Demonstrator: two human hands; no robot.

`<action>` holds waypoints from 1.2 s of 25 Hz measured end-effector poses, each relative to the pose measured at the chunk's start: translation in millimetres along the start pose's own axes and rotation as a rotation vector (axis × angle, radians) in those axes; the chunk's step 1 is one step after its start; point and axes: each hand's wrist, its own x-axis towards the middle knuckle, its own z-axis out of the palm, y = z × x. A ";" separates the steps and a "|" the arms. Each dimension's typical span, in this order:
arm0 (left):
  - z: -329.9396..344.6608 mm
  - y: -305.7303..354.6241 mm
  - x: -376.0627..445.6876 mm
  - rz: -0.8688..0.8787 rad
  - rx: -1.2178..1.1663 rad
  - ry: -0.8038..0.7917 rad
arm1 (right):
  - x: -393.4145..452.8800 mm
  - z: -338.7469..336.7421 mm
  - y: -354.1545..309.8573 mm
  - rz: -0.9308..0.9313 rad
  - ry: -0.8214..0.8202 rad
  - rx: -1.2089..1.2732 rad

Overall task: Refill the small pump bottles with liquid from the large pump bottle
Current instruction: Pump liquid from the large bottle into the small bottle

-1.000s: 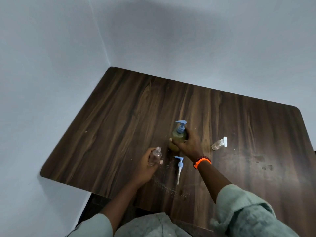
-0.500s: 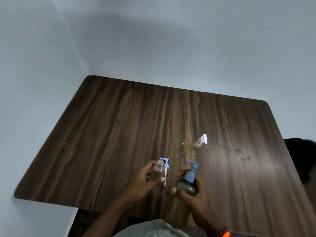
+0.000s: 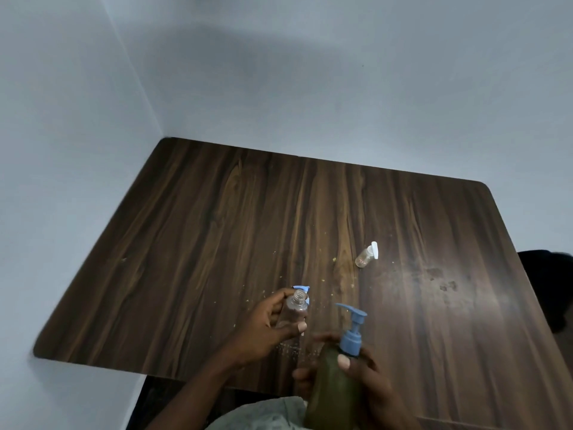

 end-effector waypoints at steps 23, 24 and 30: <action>-8.7 -16.9 19.3 0.095 0.158 0.054 | 51.7 11.6 -21.2 -0.058 0.203 -0.490; -9.6 -18.8 19.8 0.095 0.170 0.058 | 52.3 12.0 -19.3 -0.063 0.207 -0.489; -5.4 -17.7 18.6 0.131 0.160 0.042 | 51.0 9.6 -12.7 -0.056 0.207 -0.487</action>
